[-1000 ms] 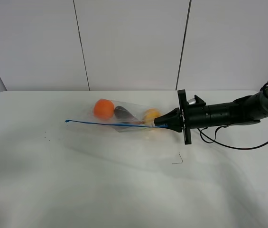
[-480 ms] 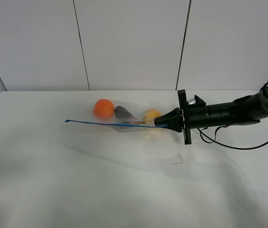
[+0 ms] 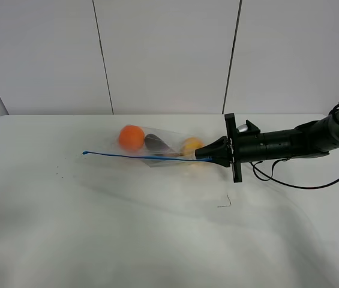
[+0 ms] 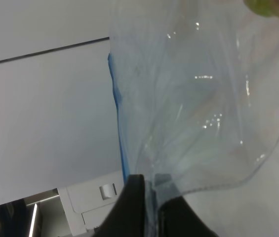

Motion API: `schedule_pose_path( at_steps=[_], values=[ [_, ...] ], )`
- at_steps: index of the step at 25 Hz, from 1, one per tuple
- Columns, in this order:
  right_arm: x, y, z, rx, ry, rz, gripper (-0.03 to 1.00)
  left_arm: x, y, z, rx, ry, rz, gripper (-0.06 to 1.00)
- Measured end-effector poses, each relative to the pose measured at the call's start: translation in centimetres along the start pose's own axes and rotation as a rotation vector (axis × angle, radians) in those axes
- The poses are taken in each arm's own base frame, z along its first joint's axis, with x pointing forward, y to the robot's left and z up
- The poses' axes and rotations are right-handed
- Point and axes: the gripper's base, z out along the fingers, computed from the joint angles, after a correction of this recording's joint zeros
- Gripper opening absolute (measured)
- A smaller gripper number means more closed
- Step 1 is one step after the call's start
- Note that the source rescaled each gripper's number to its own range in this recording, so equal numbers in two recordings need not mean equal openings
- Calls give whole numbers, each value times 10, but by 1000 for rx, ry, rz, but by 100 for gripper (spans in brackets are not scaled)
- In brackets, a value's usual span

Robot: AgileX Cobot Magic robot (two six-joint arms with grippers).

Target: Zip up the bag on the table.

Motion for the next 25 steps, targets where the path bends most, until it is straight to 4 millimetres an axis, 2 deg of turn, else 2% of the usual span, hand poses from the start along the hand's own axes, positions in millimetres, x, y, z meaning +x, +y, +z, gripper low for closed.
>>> schedule_pose_path(
  at_steps=[4, 6, 8, 10, 11, 13, 16, 19, 25],
  values=[
    [0, 0, 0, 0, 0, 0, 1, 0, 0, 0, 0, 0, 0, 100],
    [0, 0, 0, 2, 2, -1, 9, 0, 0, 0, 0, 0, 0, 100],
    [1, -1, 0, 13, 7, -6, 35, 0, 0, 0, 0, 0, 0, 100],
    [1, -2, 0, 26, 15, -12, 73, 0, 0, 0, 0, 0, 0, 100],
    [2, -3, 0, 32, 20, -15, 84, 0, 0, 0, 0, 0, 0, 100],
    [2, -3, -1, 46, 38, -26, 94, 0, 0, 0, 0, 0, 0, 100],
    [-8, 5, -9, 113, 72, -62, 99, 0, 0, 0, 0, 0, 0, 100],
    [-21, 25, -19, 253, 114, -147, 100, 0, 0, 0, 0, 0, 0, 100],
    [-46, 79, -37, 762, 93, -380, 100, 0, 0, 0, 0, 0, 0, 100]
  ],
)
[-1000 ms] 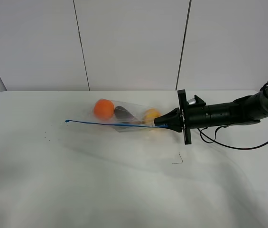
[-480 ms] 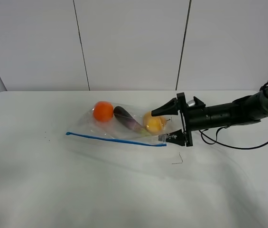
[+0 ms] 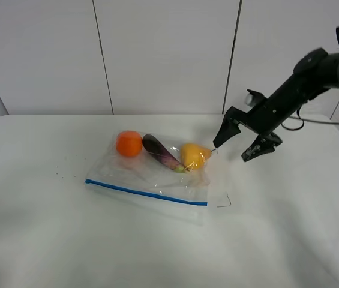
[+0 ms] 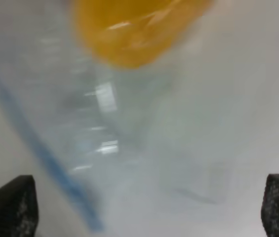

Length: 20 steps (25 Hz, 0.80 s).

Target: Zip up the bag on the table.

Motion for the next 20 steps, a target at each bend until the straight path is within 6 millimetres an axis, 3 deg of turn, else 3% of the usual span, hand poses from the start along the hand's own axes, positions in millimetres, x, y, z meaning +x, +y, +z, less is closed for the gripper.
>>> schedule_pose_path(
  at_steps=[3, 7, 20],
  values=[
    [-18, 6, -30, 207, -96, -16, 100, 0, 0, 0, 0, 0, 0, 100],
    [-27, 5, -54, 352, -174, -25, 100, 0, 0, 0, 0, 0, 0, 100],
    [-27, -7, -63, 485, -178, -30, 100, 0, 0, 0, 0, 0, 0, 100]
  ],
)
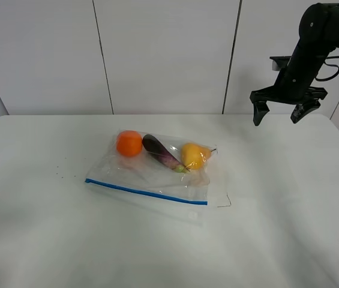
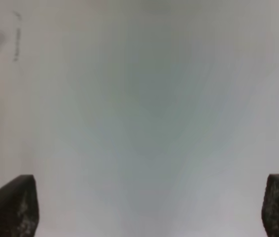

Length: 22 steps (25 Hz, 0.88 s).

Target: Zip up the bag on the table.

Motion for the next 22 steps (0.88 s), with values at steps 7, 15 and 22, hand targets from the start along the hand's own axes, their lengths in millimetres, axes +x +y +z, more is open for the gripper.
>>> schedule_pose_path(
  at_steps=[7, 15, 22],
  values=[
    [16, -1, -9, 6, 22, 3, 100, 0, 0, 0, 0, 0, 0, 100],
    [102, -3, -45, 13, 111, 2, 100, 0, 0, 0, 0, 0, 0, 100],
    [218, -6, -89, 21, 77, -2, 100, 0, 0, 0, 0, 0, 0, 100]
  ],
)
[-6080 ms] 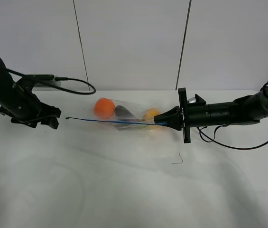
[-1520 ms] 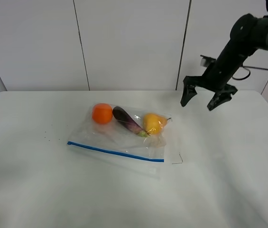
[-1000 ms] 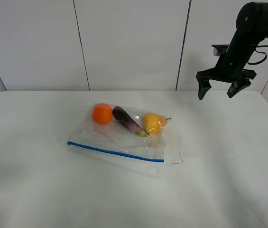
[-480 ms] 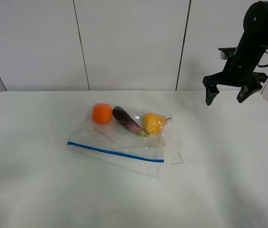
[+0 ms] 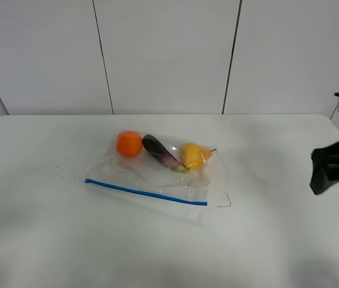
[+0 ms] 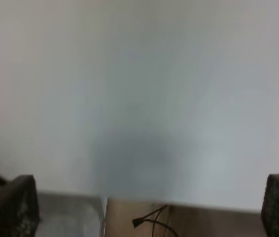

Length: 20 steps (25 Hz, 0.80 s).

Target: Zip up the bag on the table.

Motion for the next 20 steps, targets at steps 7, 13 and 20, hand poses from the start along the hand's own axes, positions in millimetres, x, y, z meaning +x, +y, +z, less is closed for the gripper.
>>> schedule_pose_path(
  at_steps=[7, 13, 20],
  values=[
    [96, -2, -15, -16, -350, -7, 100, 0, 0, 0, 0, 0, 0, 100],
    [160, -3, -14, -29, -608, -9, 100, 0, 0, 0, 0, 0, 0, 100],
    [195, -4, -24, -31, -823, -12, 100, 0, 0, 0, 0, 0, 0, 100]
  ],
)
